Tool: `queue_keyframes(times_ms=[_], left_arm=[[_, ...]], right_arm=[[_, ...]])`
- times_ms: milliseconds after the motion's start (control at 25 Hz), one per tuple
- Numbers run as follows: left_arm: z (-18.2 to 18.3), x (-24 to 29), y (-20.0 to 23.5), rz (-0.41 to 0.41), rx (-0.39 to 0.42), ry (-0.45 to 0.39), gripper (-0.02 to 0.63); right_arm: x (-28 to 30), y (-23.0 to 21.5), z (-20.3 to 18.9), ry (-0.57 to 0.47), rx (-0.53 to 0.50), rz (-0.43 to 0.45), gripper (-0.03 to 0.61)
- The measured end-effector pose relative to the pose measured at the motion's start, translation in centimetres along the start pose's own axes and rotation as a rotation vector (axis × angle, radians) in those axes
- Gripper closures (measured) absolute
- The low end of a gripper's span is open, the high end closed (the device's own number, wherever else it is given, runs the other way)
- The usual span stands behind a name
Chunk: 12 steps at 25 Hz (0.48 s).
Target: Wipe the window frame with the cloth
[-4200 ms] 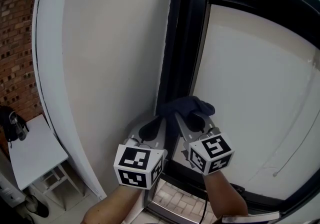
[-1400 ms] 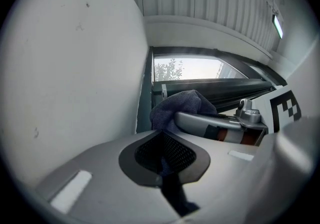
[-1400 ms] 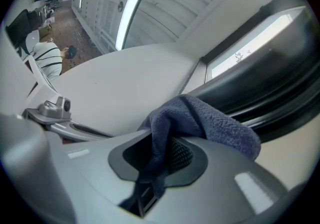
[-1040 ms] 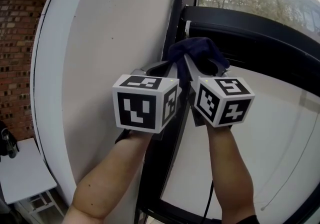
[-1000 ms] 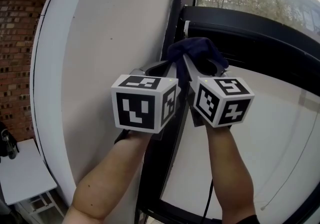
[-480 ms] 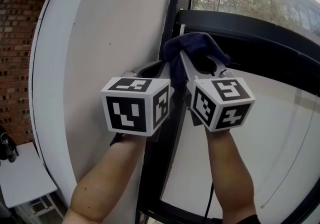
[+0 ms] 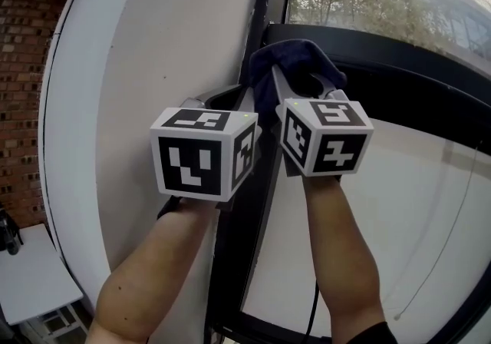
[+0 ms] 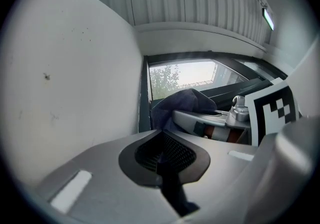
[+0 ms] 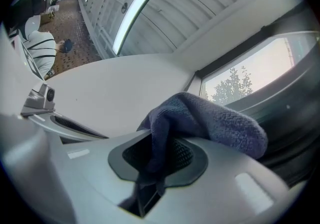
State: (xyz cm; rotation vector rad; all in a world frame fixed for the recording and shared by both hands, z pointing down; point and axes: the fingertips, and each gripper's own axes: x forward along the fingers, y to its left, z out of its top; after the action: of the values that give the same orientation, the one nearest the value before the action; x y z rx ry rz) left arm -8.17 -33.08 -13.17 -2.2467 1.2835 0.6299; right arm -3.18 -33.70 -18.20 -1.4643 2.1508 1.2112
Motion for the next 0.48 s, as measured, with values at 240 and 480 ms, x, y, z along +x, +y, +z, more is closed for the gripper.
queue_keyframes(times_ms=[240,480], left_arm=[[-0.4,0.0,-0.4,-0.001,0.011,0.009,0.62],[-0.7,0.5,-2.0,-0.015,0.014,0.009,0.62]], right_arm=[[0.3,-0.3,-0.2,0.031,-0.077,-0.053,0.514],[-1.0,-1.3,-0.1,0.04,-0.062,-0.042,0.514]])
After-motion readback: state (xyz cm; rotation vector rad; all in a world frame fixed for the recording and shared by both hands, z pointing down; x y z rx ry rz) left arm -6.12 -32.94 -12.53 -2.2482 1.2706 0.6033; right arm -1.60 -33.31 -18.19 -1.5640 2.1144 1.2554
